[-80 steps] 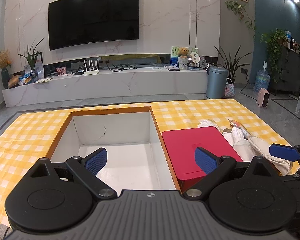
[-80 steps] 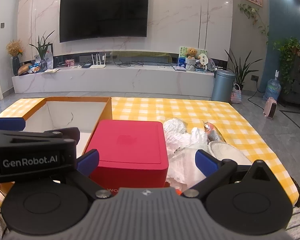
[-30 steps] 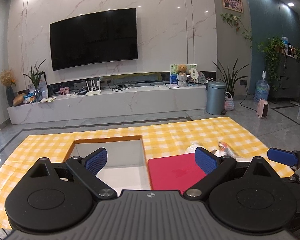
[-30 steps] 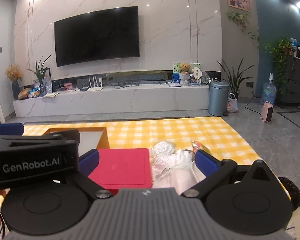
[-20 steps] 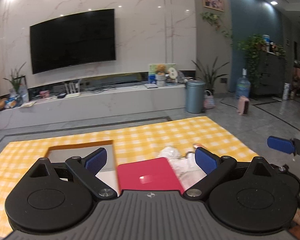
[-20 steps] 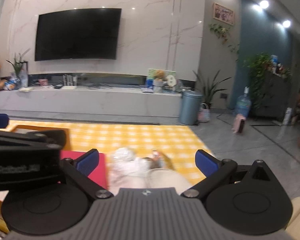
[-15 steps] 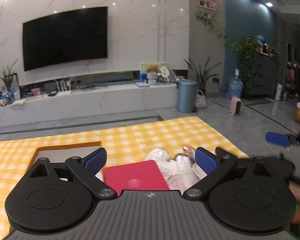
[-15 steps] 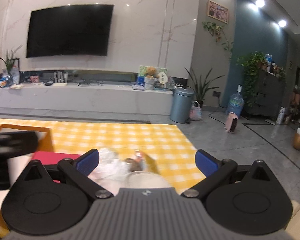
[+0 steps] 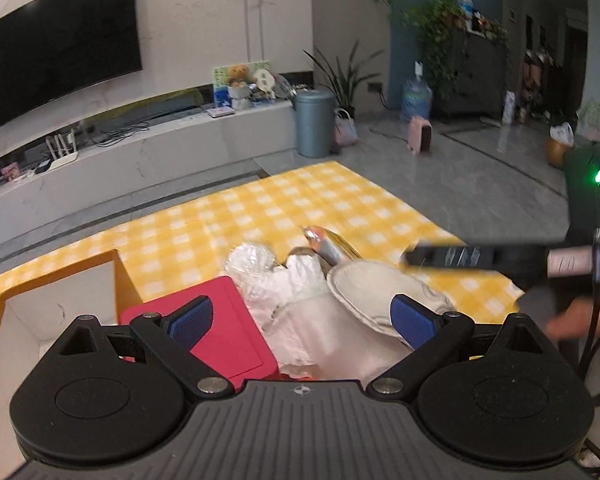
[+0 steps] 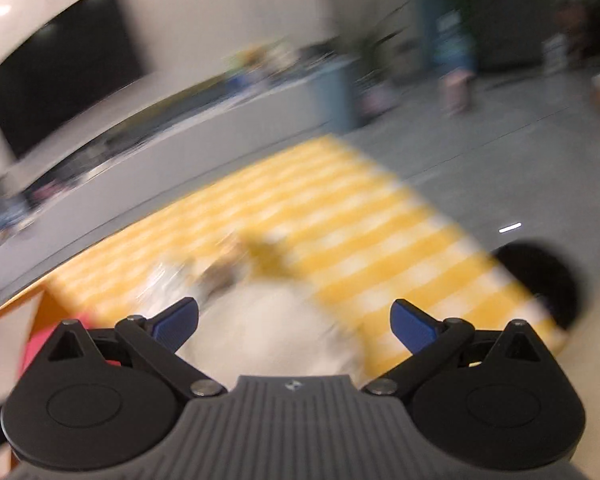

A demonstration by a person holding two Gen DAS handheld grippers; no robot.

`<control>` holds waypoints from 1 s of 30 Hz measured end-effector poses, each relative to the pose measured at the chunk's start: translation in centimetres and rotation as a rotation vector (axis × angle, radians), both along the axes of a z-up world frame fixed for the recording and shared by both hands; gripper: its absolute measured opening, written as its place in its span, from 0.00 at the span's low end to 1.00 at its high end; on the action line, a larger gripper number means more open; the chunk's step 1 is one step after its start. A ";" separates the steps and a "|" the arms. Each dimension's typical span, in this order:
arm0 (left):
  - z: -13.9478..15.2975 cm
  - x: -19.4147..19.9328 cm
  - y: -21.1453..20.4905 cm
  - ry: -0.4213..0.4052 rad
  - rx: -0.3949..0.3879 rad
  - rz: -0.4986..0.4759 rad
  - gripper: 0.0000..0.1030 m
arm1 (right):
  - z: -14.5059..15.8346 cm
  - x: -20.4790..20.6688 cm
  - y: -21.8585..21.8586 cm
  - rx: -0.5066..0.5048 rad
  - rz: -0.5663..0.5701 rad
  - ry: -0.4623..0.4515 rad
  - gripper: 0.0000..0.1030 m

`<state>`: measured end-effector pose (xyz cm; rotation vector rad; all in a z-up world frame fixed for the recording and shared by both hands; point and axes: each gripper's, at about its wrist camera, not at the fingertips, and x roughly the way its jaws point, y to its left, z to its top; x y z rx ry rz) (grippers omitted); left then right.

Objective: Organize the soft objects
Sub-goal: 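Move the right tool over the cream fluffy pad in the pile, then close the right tool on the cream fluffy pad's edge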

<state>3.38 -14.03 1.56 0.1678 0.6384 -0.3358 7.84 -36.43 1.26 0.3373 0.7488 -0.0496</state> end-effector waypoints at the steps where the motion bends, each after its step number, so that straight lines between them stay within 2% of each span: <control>1: -0.1 0.0 -0.2 -0.004 0.015 0.001 1.00 | -0.8 0.0 0.5 -0.009 0.027 0.037 0.97; 4: -0.3 0.3 -0.5 -0.009 0.041 0.012 1.00 | -2.1 1.2 1.7 -0.077 0.072 0.117 0.97; 7: -0.4 0.0 -0.3 0.002 0.044 0.029 1.00 | -3.9 2.1 1.9 -0.001 0.126 0.186 0.97; 8: -0.6 0.0 -0.2 0.008 0.045 0.031 1.00 | -4.4 2.3 2.1 -0.005 0.133 0.206 0.97; 11: -0.8 -0.4 0.4 0.027 0.021 0.042 1.00 | -4.7 2.7 2.5 -0.051 0.148 0.208 0.97; 17: -0.6 -1.2 1.4 0.027 -0.021 0.066 1.00 | -5.8 4.4 2.4 -0.043 0.169 0.246 0.96; 22: -0.5 -0.6 1.4 0.058 -0.038 0.121 1.00 | -5.4 4.1 1.6 -0.048 0.123 0.220 0.67; 26: -1.0 -0.3 0.6 0.071 -0.018 0.117 1.00 | -5.3 3.6 0.4 0.002 0.103 0.188 0.53; 29: -1.5 -0.3 0.0 0.082 0.002 0.118 1.00 | -5.1 3.3 -0.5 0.074 0.104 0.147 0.32; 30: -1.6 -0.3 -0.2 0.085 0.005 0.119 1.00 | -5.0 3.1 -0.8 0.103 0.112 0.130 0.13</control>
